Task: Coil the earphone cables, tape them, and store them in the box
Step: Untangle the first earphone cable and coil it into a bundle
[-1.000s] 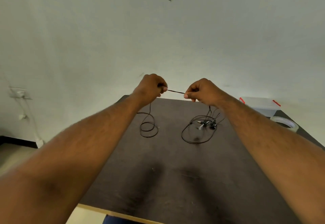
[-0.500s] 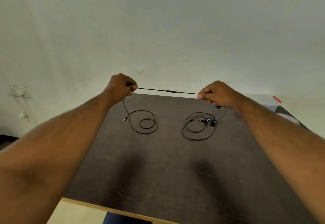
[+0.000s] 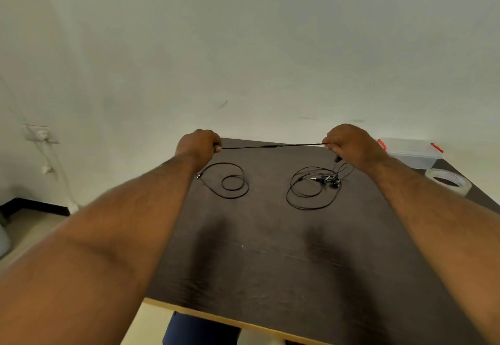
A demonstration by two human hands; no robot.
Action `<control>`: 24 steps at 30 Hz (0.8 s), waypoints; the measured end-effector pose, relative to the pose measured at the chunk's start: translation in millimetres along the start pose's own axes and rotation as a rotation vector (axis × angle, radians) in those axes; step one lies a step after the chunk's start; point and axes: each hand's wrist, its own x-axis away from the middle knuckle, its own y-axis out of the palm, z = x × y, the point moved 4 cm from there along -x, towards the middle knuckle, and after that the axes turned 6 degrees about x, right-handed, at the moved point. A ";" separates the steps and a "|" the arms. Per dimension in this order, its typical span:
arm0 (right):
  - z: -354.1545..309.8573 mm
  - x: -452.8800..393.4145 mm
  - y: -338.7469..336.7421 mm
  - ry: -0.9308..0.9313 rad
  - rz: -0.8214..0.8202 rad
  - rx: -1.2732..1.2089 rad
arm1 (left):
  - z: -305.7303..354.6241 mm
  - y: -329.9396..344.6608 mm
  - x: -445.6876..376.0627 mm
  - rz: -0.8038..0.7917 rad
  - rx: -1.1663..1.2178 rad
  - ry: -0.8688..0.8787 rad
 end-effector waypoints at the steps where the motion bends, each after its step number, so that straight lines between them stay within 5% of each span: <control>1: -0.7 1.7 -2.1 0.000 0.054 0.004 | 0.3 1.9 1.4 0.009 -0.034 0.008; 6: 0.5 9.1 6.0 -0.106 0.129 0.115 | -1.6 6.0 0.1 0.072 -0.164 0.073; 10: 18.7 18.2 13.1 0.226 0.104 0.008 | -10.7 2.9 -2.9 0.096 -0.234 0.076; 18: 19.5 18.2 6.0 0.283 0.067 0.060 | -4.4 -8.4 -2.7 0.150 -0.320 0.162; 24: 24.7 20.3 23.2 0.320 0.050 0.011 | -11.0 5.4 0.6 0.102 -0.220 0.040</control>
